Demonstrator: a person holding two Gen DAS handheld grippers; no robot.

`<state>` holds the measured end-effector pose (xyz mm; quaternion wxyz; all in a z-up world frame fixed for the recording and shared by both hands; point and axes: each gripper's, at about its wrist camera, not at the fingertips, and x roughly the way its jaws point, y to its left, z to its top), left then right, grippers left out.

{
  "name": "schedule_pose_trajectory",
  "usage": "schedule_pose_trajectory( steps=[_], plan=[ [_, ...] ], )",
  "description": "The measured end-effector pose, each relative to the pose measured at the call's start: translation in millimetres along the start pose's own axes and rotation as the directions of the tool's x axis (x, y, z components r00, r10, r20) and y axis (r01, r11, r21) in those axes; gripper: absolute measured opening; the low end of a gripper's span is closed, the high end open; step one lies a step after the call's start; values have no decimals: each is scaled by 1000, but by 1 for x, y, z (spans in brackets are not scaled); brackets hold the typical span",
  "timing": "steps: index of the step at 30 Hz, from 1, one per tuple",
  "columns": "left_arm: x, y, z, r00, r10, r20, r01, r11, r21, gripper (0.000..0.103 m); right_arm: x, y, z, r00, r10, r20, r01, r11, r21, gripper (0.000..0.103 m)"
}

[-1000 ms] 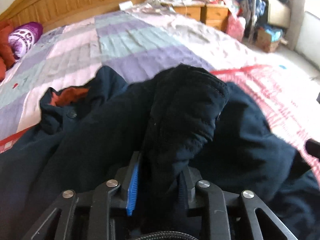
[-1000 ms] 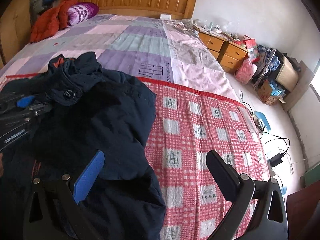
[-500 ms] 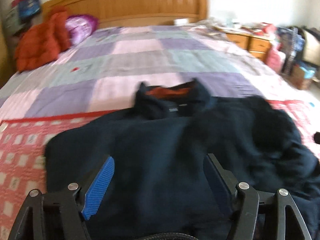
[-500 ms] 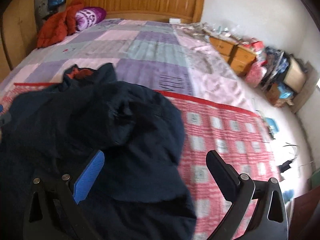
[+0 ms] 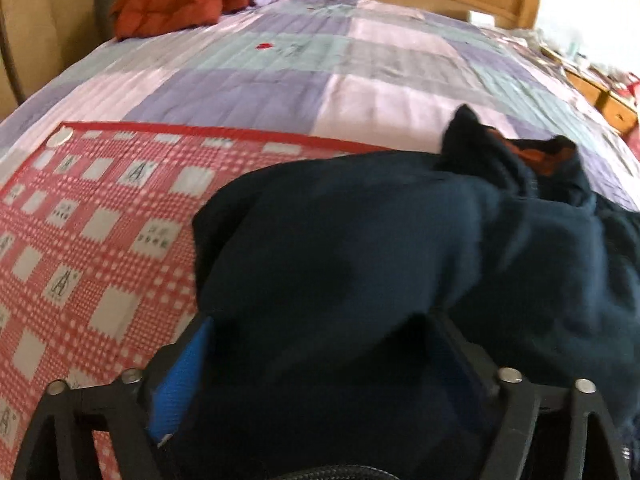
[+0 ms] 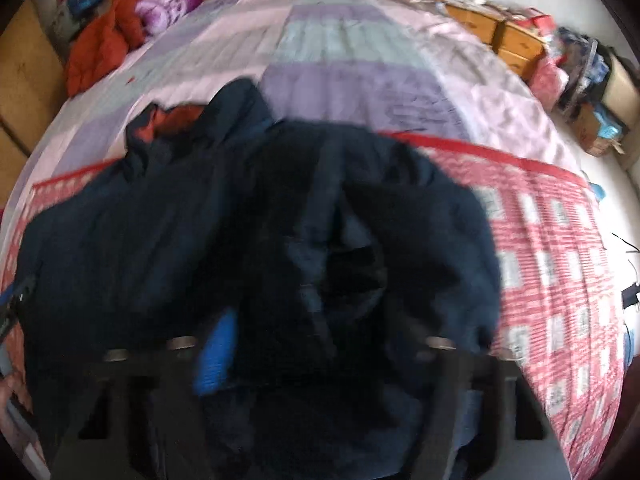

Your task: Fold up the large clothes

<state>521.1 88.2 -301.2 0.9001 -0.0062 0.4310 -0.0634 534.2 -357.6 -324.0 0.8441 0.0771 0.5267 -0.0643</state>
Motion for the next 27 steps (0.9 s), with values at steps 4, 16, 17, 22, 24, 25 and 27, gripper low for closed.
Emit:
schedule_pose_trajectory(
  steps=[4, 16, 17, 22, 24, 25, 27],
  plan=[
    [16, 24, 4, 998, 61, 15, -61, 997, -37, 99, -15, 19, -22, 999, -15, 42, 17, 997, -69, 44],
    [-20, 43, 33, 994, 7, 110, -5, 1000, -17, 99, -46, 21, -68, 998, -14, 54, 17, 998, -66, 35],
    [-19, 47, 41, 993, 1, 116, 3, 999, -36, 99, -50, 22, -67, 998, -11, 64, 16, 997, -73, 35],
    [-9, 52, 69, 992, 12, 125, -3, 997, -76, 99, -63, 19, -47, 992, -26, 120, 30, 999, -33, 44],
    [3, 48, 76, 996, 1, 93, 6, 997, -72, 99, -55, 19, -32, 993, -49, 105, 51, 999, -20, 69],
    [15, 45, 79, 999, 1, 53, 3, 998, -64, 99, -50, 19, -26, 994, -41, 98, 43, 999, -15, 72],
    [36, 39, 78, 1000, 5, -27, -6, 999, -52, 99, -38, 22, -18, 997, -30, 75, 32, 999, -24, 75]
  ],
)
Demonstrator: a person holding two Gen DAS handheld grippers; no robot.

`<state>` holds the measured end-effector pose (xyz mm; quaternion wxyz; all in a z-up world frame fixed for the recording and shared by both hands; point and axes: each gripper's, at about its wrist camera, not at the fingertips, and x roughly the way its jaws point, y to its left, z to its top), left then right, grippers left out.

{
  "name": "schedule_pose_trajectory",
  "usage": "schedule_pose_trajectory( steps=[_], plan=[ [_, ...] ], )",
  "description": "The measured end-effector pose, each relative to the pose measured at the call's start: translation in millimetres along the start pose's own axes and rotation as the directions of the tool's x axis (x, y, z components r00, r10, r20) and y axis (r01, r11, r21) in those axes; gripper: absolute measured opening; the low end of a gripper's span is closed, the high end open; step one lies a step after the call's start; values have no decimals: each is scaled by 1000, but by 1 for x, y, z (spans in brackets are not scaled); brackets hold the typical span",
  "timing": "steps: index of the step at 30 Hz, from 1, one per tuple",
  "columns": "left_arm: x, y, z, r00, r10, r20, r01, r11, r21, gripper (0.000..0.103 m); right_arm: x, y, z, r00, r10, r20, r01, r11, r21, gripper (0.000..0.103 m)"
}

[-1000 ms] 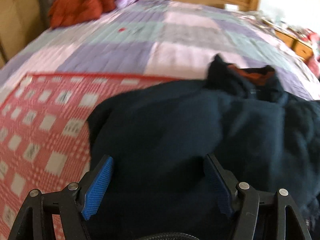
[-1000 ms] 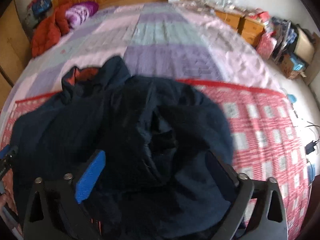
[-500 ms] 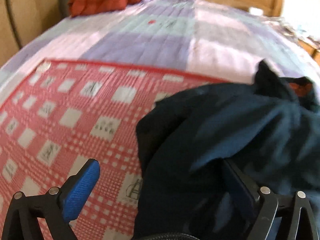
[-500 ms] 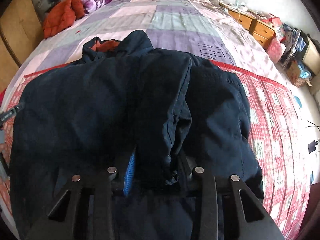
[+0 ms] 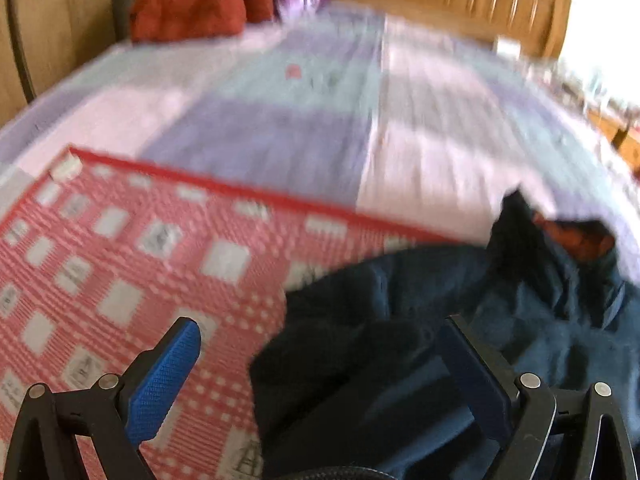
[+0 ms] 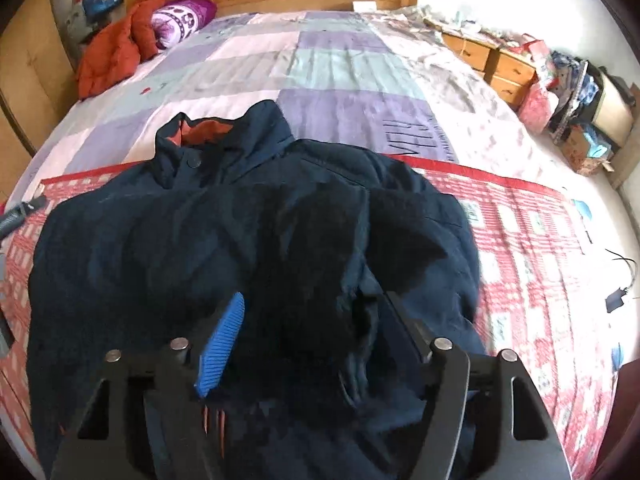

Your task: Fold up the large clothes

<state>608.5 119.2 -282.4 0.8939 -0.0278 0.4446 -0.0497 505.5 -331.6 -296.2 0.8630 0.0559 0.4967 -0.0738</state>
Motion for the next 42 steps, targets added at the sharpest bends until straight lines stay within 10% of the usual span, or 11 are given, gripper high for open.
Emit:
schedule_pose_trajectory(
  steps=[2, 7, 15, 24, 28, 32, 36, 42],
  plan=[
    [21, -7, -5, 997, -3, -78, 4, 1000, 13, 99, 18, 4, -1, 998, 11, -62, -12, 1000, -15, 74],
    [52, -11, -12, 986, -9, -165, 9, 1000, -2, 100, 16, 8, -24, 994, 82, -75, -88, 993, -84, 20],
    [63, -33, -3, 982, 1, -189, 13, 997, 75, 101, -27, 11, -70, 997, 75, -3, -75, 990, -118, 12],
    [10, -40, -17, 997, -51, -49, 57, 991, 118, 101, -28, -12, -16, 992, -27, 124, 36, 997, -69, 12],
    [26, -43, -29, 994, -44, -105, 56, 992, 114, 101, 9, -30, -37, 999, 10, -40, -12, 998, -65, 15],
    [2, -45, -19, 996, -64, -68, 71, 991, 111, 100, -27, -40, -39, 997, -72, 40, 73, 997, -28, 44],
    [-48, -67, -24, 991, -131, 28, 126, 982, 143, 100, -78, -17, -37, 944, -223, 245, 239, 970, -39, 56],
    [-46, -120, -39, 990, -139, 20, 132, 968, 214, 100, -54, 87, 6, 955, -80, 286, 157, 953, -258, 79]
  ],
)
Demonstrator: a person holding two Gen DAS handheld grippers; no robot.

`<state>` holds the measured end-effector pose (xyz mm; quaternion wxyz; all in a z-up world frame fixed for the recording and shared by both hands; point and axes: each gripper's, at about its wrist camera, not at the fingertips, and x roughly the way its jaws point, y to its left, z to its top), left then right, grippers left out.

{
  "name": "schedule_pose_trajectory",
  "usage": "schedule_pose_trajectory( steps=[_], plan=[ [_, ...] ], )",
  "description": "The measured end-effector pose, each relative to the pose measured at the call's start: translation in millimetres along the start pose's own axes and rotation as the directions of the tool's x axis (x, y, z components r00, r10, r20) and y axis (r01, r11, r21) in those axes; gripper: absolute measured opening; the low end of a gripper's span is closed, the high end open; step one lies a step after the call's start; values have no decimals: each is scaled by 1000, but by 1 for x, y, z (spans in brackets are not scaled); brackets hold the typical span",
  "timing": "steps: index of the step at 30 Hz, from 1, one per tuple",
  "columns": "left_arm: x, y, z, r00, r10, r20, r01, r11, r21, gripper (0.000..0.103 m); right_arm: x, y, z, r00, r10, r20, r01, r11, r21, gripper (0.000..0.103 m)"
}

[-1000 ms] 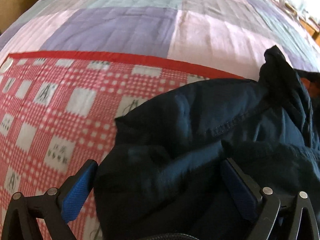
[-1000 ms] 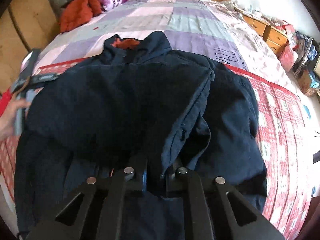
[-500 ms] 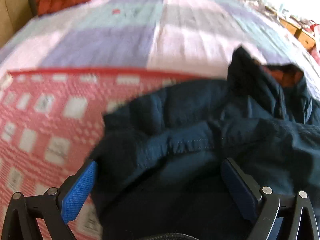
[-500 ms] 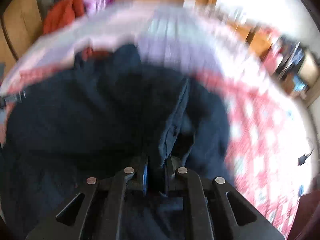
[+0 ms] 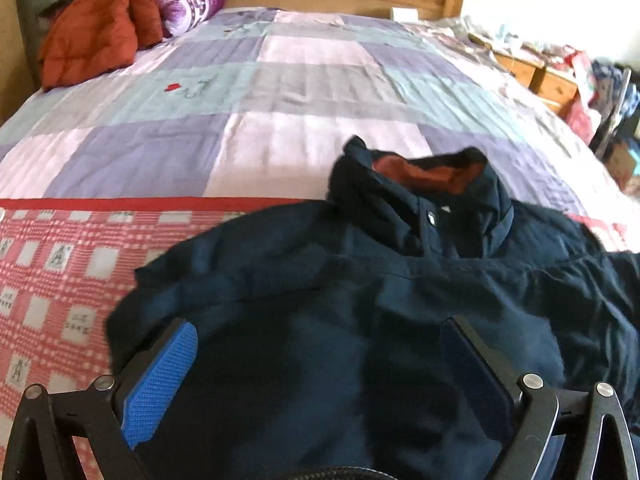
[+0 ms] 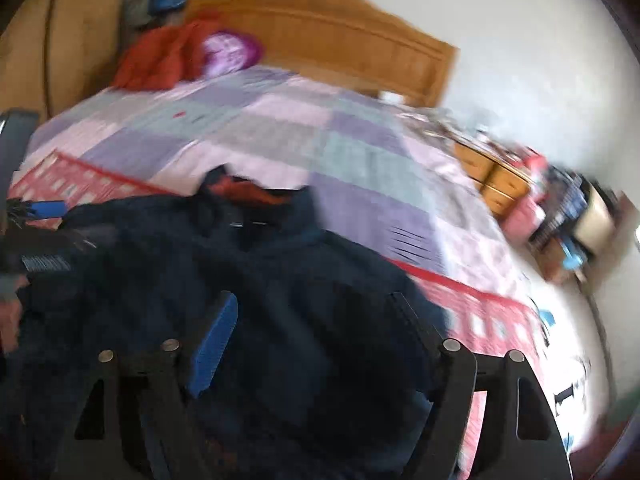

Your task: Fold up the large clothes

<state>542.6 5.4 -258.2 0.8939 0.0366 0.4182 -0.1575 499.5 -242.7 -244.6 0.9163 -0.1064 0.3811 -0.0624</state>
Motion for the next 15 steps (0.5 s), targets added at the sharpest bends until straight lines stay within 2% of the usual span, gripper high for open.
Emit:
schedule_pose_trajectory(
  steps=[2, 4, 5, 6, 7, 9, 10, 12, 15],
  plan=[
    [16, 2, -1, 999, 35, -34, -35, 999, -4, 100, 29, 19, 6, 999, 19, -38, -20, 999, -41, 79],
    [42, 17, -12, 990, 88, -109, -90, 996, -10, 102, 70, 15, -3, 990, -23, -143, 16, 998, -55, 79],
    [48, 27, -18, 990, 64, -127, -70, 997, -37, 103, 90, 3, -15, 979, -30, -203, 25, 999, -30, 79],
    [49, 40, -23, 992, 21, -125, -31, 997, -73, 103, 99, -19, -27, 976, 20, -217, -12, 999, 39, 78],
    [47, 48, -26, 993, 11, -114, -20, 997, -77, 103, 102, -46, -39, 977, 55, -204, -31, 992, 120, 78],
    [44, 56, -30, 995, 11, -104, -18, 998, -62, 103, 101, -70, -54, 979, -28, -201, 46, 995, 86, 77],
    [44, 59, -31, 995, -2, -104, -5, 998, -70, 103, 100, -76, -56, 980, 7, -197, 11, 996, 90, 77],
    [42, 63, -33, 994, -5, -112, -3, 997, -73, 103, 99, -75, -57, 980, 14, -199, -8, 999, 31, 77],
    [27, 60, -25, 995, 25, -92, -35, 994, -103, 103, 88, -66, -49, 981, -48, -188, 47, 999, -9, 77]
  ],
)
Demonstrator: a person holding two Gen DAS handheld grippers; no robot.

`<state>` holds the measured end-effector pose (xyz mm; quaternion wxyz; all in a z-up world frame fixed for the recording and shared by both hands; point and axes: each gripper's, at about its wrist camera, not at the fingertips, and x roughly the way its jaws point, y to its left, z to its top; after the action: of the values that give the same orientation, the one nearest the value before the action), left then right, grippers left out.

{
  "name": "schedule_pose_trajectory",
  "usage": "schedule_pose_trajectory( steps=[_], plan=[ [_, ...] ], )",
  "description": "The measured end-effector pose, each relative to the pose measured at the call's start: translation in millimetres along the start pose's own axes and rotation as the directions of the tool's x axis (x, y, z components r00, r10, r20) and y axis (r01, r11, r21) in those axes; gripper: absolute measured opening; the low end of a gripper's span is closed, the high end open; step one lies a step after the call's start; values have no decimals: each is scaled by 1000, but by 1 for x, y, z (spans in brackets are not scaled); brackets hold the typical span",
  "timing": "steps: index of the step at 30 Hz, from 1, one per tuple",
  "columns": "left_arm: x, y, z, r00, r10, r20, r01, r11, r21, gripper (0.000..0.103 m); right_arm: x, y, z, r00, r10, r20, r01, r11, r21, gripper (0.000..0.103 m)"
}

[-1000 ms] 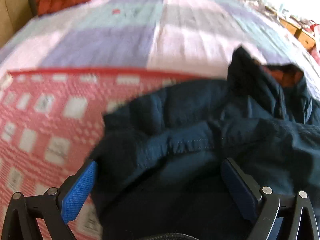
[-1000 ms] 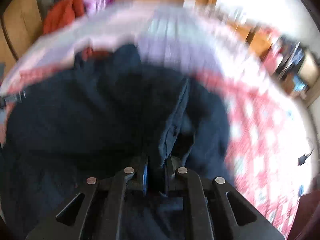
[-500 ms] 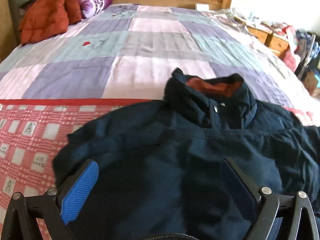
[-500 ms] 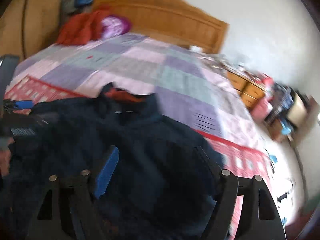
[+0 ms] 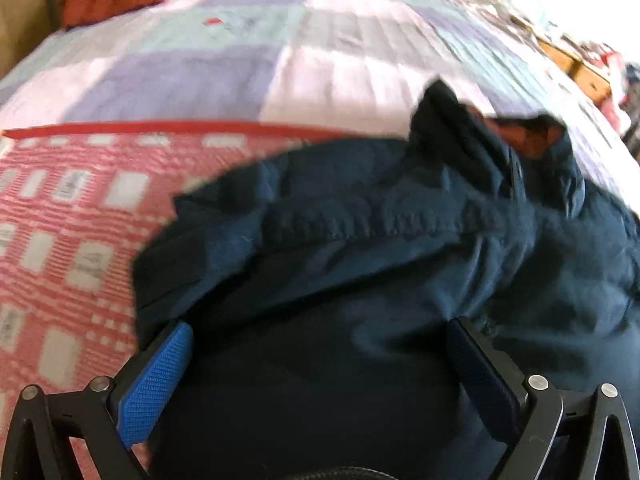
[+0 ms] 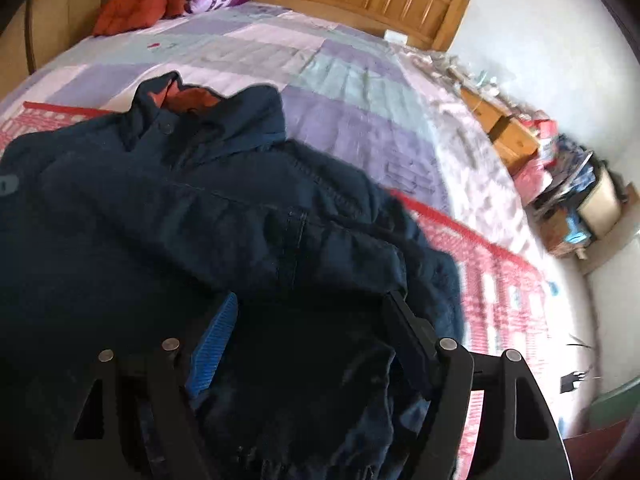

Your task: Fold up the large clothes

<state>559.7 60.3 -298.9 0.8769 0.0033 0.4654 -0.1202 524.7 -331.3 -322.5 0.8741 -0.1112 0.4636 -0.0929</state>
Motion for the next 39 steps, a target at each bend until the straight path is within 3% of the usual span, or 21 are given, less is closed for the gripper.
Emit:
schedule_pose_trajectory(
  steps=[2, 5, 8, 10, 11, 14, 17, 19, 21, 22, 25, 28, 30, 31, 34, 35, 37, 38, 39],
  plan=[
    [-14, -8, 11, 998, -37, 58, 37, 999, -4, 103, -25, 10, 11, 995, -31, 90, 29, 999, 29, 77],
    [-14, -30, 29, 995, -48, 84, 45, 998, 39, 103, -52, 47, 30, 979, 55, 197, -57, 998, 7, 79],
    [14, -35, 43, 1000, -3, 17, 3, 1000, 20, 103, -30, 89, 47, 988, 116, 102, -109, 991, -72, 79],
    [44, -17, 45, 996, 44, -77, -47, 998, -36, 103, -7, 94, 44, 995, 93, 25, -91, 991, -97, 79],
    [51, -10, 43, 995, 20, -98, -25, 998, -52, 103, 7, 83, 40, 996, 84, -14, -84, 994, -72, 79],
    [57, -1, 42, 993, -26, -118, 23, 999, -30, 103, 25, 12, 24, 989, 149, -12, -146, 982, 119, 79],
    [52, 2, 42, 993, -46, -111, 43, 999, -28, 103, 31, -34, 14, 999, 14, -43, -9, 993, 114, 81],
    [44, 4, 40, 993, -58, -98, 53, 997, -55, 103, 29, -62, 8, 998, 40, -56, -29, 984, 177, 81],
    [25, -5, 34, 998, -36, -58, 34, 999, -34, 103, 15, -69, 5, 999, 7, -38, 1, 978, 207, 81],
    [12, -15, 27, 998, -49, -32, 49, 999, -7, 103, 1, -61, 3, 1000, -9, 3, 9, 980, 200, 81],
    [-16, -47, 5, 994, -107, 6, 107, 992, 66, 103, -43, -10, -1, 986, 74, 146, -91, 990, 111, 81],
    [-23, -69, -22, 995, -104, -6, 103, 984, 143, 103, -57, 51, -13, 972, 192, 139, -185, 981, -61, 81],
    [-19, -70, -32, 997, -75, -19, 77, 979, 188, 103, -51, 75, -27, 977, 185, 106, -164, 969, -184, 81],
    [-16, -63, -38, 997, -71, -19, 73, 976, 205, 103, -42, 72, -36, 986, 143, 81, -123, 970, -210, 81],
    [-14, -31, -38, 999, -37, -25, 41, 984, 173, 103, -15, 3, -58, 989, 144, 27, -143, 989, -28, 81],
    [-13, -21, -37, 999, -29, -33, 34, 987, 155, 103, -11, -21, -64, 995, 99, 16, -99, 995, 15, 88],
    [-15, 1, -37, 998, -25, -52, 31, 994, 103, 103, -6, -57, -74, 990, 136, -29, -132, 985, 107, 94],
    [-17, 9, -37, 998, -30, -58, 35, 996, 77, 103, -9, -68, -78, 981, 192, -38, -185, 974, 134, 94],
    [-20, 13, -38, 998, -25, -60, 29, 997, 65, 103, -13, -68, -77, 980, 195, -38, -189, 974, 122, 94]
  ],
)
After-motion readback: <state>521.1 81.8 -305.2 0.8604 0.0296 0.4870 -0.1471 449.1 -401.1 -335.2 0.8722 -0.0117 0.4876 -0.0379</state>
